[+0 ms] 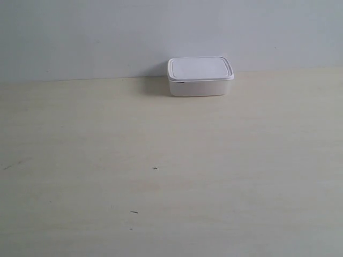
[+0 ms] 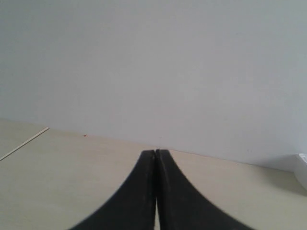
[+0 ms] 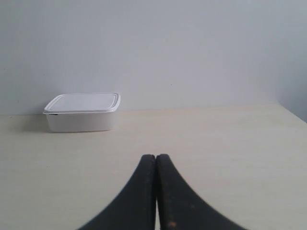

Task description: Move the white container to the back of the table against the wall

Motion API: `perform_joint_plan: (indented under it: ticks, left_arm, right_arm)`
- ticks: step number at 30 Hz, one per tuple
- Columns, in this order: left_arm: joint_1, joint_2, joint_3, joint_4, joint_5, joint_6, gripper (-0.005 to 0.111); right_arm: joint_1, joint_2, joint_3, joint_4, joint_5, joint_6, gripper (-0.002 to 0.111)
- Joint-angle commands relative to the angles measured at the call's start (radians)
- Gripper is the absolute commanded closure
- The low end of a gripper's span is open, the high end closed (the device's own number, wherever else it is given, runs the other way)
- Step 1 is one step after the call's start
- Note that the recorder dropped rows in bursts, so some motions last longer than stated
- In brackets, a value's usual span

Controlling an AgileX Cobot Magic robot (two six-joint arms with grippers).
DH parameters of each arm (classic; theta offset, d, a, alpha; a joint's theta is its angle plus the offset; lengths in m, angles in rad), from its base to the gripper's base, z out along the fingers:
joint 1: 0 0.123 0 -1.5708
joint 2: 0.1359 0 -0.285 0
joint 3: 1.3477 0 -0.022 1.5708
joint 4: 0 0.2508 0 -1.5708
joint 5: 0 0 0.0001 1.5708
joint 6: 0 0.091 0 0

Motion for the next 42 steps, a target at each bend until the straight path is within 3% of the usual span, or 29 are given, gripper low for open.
perform_joint_plan:
  ticks: [1, 4, 9, 18, 24, 29, 33, 36, 42]
  left_arm:
    - [0.018, -0.007, -0.001, -0.001, 0.007, 0.003, 0.107]
    - [0.018, -0.007, -0.001, -0.001, 0.007, 0.003, 0.107]
    - [0.018, -0.007, -0.001, -0.001, 0.007, 0.003, 0.107]
    - [0.018, -0.007, -0.001, -0.001, 0.007, 0.003, 0.107]
    - [0.018, -0.007, -0.001, -0.001, 0.007, 0.003, 0.107]
    - [0.018, -0.007, -0.001, -0.001, 0.007, 0.003, 0.107]
    - [0.018, -0.007, -0.001, -0.001, 0.007, 0.003, 0.107]
    - [0.018, -0.007, -0.001, -0.001, 0.007, 0.003, 0.107]
    - [0.018, -0.007, -0.001, -0.001, 0.007, 0.003, 0.107]
  right_arm:
    - [-0.006, -0.005, 0.005, 0.002, -0.002, -0.005, 0.108]
    - [-0.006, -0.005, 0.005, -0.020, -0.002, -0.005, 0.108]
    - [-0.006, -0.005, 0.005, -0.217, -0.002, -0.005, 0.108]
    - [-0.006, -0.005, 0.005, -0.270, -0.002, -0.005, 0.108]
    - [-0.006, -0.005, 0.005, -0.187, -0.002, -0.005, 0.108]
    - [-0.004, -0.005, 0.005, -0.285, -0.038, 0.005, 0.108]
    - [-0.004, -0.005, 0.005, -0.316, 0.034, 0.156, 0.108]
    - [-0.004, -0.005, 0.005, -0.394, 0.100, 0.377, 0.108]
    - [0.034, -0.005, 0.005, -0.407, 0.100, 0.409, 0.108]
